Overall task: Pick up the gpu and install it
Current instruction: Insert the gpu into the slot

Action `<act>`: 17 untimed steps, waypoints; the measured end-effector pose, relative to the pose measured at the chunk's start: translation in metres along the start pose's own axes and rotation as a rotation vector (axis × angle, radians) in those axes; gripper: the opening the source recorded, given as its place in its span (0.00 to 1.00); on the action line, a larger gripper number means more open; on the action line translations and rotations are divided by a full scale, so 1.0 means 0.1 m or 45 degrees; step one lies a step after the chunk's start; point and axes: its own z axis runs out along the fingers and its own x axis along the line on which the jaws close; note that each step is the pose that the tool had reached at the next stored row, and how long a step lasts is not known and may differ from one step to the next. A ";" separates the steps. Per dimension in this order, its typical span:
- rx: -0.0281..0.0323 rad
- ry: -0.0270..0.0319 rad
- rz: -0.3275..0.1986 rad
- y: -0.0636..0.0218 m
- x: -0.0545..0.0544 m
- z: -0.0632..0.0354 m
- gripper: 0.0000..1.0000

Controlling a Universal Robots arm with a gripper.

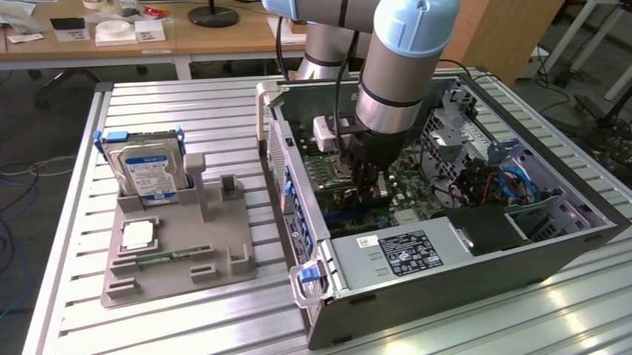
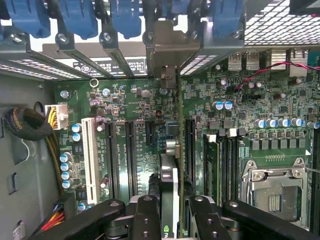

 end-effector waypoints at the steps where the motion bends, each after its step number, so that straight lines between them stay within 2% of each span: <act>1: 0.0000 0.0000 0.000 0.000 0.00 0.000 0.27; 17: -0.0003 0.0001 -0.005 0.001 0.01 -0.001 0.27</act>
